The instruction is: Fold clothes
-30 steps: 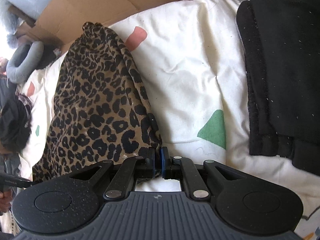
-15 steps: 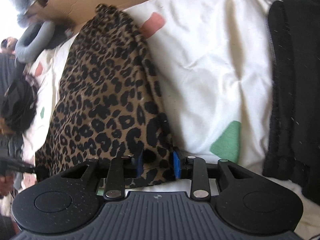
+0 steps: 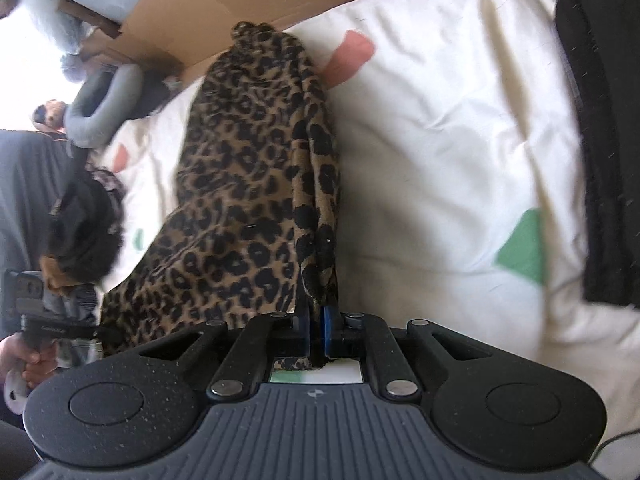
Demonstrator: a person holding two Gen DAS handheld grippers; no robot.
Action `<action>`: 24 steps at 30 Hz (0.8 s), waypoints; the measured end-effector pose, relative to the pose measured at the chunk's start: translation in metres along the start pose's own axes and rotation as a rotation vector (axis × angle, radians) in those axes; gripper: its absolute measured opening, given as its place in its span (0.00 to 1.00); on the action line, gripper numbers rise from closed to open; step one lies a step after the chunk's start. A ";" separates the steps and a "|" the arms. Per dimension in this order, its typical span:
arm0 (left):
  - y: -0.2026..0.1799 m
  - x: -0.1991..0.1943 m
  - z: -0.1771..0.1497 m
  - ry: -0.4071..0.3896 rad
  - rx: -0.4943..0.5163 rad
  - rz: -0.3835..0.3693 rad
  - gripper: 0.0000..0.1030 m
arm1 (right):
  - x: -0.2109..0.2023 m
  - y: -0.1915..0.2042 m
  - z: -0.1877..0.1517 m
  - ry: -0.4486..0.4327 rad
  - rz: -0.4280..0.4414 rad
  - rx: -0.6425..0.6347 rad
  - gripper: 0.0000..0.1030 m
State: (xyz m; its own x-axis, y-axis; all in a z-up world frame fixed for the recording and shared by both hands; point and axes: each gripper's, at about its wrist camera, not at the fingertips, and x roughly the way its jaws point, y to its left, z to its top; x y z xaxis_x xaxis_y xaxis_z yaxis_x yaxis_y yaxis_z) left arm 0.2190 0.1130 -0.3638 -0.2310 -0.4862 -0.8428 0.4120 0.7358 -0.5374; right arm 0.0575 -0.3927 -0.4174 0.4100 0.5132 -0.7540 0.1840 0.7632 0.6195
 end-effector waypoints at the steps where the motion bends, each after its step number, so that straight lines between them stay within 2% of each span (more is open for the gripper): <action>1: 0.000 -0.004 0.001 -0.005 0.005 0.007 0.05 | 0.001 0.003 -0.001 0.005 0.013 0.001 0.04; 5: 0.004 -0.015 0.000 -0.018 0.036 0.038 0.05 | 0.005 0.009 -0.006 0.040 0.047 -0.001 0.04; 7: 0.008 -0.010 -0.002 -0.017 0.018 0.041 0.05 | 0.009 0.011 -0.009 0.059 0.052 -0.009 0.04; 18: 0.014 0.020 -0.008 0.006 -0.032 0.016 0.05 | -0.006 -0.014 -0.005 0.040 -0.021 0.010 0.03; 24: 0.028 0.032 -0.010 0.008 -0.066 0.009 0.05 | 0.001 -0.017 -0.005 0.045 -0.043 0.008 0.03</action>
State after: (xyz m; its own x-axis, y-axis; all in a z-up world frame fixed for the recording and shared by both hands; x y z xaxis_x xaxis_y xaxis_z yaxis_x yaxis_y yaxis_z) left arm 0.2138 0.1228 -0.4058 -0.2348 -0.4756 -0.8478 0.3556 0.7696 -0.5303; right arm 0.0504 -0.4030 -0.4300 0.3614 0.4975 -0.7886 0.2076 0.7816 0.5882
